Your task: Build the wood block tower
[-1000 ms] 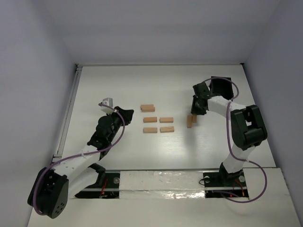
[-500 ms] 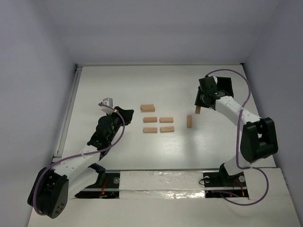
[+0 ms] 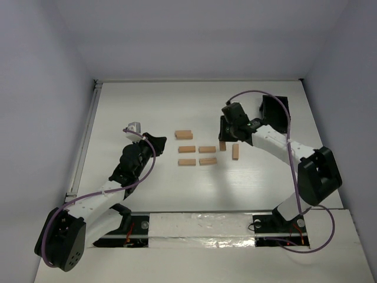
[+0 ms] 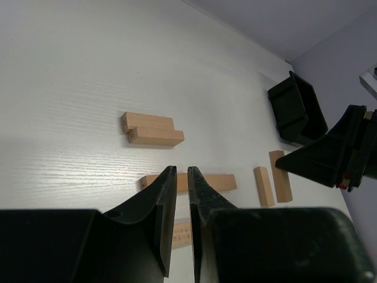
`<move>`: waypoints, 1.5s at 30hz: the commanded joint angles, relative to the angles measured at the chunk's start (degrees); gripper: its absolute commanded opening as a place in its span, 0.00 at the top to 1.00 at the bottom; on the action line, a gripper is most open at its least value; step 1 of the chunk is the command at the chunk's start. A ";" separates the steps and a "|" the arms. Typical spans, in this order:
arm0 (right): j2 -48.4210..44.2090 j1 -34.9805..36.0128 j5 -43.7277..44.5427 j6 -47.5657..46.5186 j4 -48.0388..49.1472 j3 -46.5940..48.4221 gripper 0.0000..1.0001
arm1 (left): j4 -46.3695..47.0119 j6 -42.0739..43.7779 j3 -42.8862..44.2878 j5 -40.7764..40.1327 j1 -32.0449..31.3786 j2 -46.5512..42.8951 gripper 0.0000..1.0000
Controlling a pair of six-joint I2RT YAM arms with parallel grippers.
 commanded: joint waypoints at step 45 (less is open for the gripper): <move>10.20 13.42 6.81 8.11 0.35 7.17 0.73 | 3.26 0.11 2.69 1.14 0.22 0.21 0.88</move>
